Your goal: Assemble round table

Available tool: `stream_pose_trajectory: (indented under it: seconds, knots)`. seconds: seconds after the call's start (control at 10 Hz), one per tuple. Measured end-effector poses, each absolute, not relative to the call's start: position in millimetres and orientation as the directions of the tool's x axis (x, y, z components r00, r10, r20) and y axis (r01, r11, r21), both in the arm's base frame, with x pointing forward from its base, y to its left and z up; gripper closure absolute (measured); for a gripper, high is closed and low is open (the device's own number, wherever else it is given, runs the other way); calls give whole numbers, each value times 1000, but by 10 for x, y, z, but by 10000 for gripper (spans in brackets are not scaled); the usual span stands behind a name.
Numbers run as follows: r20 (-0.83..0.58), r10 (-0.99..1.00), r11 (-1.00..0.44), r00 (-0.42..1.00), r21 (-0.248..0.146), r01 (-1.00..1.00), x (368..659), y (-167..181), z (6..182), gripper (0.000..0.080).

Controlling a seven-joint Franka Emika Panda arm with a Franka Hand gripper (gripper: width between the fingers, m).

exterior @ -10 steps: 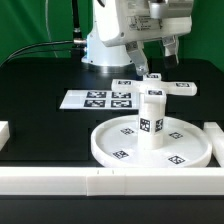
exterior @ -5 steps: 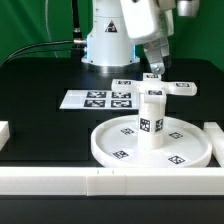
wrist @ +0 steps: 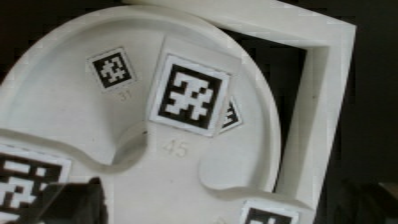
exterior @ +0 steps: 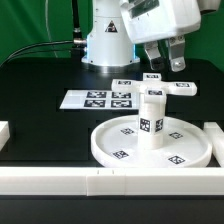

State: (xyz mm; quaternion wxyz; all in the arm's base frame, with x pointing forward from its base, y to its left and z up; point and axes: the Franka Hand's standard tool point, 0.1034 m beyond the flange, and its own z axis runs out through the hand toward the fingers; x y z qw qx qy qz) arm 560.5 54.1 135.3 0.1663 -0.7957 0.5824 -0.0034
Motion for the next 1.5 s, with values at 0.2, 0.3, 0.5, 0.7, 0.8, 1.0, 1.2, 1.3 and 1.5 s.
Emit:
stream_pose_trajectory:
  seconds: [0.2, 0.3, 0.5, 0.7, 0.8, 1.0, 1.2, 1.3, 1.5]
  knots:
    - [-140, -870, -419, 473, -295, -859, 5604, 541, 1348, 150]
    - [-87, -798, -551, 597, -295, -780, 5599, 533, 1336, 150]
    - [8, -601, -775, 799, -249, -580, 5633, 536, 1367, 150]
    - [71, -377, -915, 924, -187, -359, 5665, 583, 1375, 150]
    - [89, -281, -950, 956, -167, -264, 5660, 591, 1360, 150]
    - [109, -167, -977, 980, -155, -150, 5663, 572, 1359, 150]
    - [125, -62, -989, 990, -142, -44, 5663, 570, 1358, 150]
    - [136, 59, -990, 989, -119, 76, 5662, 561, 1360, 150]
    - [145, 224, -966, 964, -95, 239, 5669, 547, 1362, 150]
